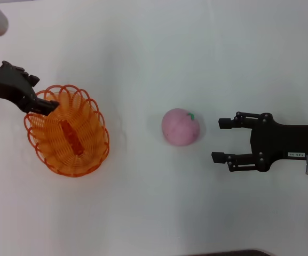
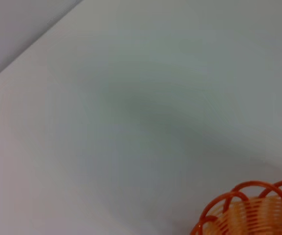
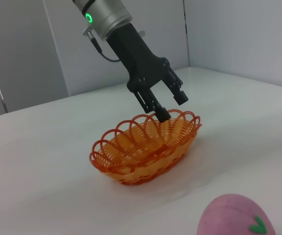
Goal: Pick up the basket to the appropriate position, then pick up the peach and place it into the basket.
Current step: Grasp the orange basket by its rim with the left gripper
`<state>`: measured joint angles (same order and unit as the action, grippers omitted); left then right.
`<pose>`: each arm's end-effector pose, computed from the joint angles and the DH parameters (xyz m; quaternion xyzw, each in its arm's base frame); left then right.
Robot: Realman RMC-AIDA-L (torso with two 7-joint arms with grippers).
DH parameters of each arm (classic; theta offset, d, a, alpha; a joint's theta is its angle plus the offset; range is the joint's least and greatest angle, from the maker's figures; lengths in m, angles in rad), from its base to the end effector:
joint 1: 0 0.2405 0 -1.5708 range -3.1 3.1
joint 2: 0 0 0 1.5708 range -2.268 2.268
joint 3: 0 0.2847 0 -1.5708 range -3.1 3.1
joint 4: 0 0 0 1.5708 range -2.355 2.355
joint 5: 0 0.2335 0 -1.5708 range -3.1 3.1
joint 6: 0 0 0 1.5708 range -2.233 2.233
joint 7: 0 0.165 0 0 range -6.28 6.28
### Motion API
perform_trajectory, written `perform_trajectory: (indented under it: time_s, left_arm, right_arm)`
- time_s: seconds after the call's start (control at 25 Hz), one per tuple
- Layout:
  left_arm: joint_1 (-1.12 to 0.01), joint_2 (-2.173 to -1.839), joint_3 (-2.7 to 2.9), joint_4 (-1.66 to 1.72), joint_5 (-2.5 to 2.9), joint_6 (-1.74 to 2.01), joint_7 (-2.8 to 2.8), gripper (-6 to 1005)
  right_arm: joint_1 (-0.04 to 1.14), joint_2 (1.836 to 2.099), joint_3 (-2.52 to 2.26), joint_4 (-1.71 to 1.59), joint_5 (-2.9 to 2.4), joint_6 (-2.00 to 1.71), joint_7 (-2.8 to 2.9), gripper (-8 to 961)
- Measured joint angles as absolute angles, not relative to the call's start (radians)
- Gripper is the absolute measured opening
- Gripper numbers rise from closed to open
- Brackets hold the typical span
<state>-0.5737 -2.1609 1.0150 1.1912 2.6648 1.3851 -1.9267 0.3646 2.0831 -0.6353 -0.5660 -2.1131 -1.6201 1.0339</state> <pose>-0.2683 0.4141 -0.0153 -0.9469 -0.2015 0.1334 0.2122 0.3527 0.2874 -0.0532 -0.9557 0.1652 0.2094 0.1243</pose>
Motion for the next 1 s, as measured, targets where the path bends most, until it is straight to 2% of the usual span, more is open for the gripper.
perform_trajectory:
  time_s: [0.96,1.0]
  left_arm:
    - [-0.597,-2.163,1.140,1.127,2.729,1.335,-1.929,761]
    - [-0.596,-2.163,1.142,1.127,2.729,1.334,-1.928,729]
  right_arm:
    - [0.360,2.083,-0.635,-0.555,-2.107,-1.619,1.034,855]
    - [0.359,2.083,-0.635,-0.555,-2.107,-1.619,1.034,855]
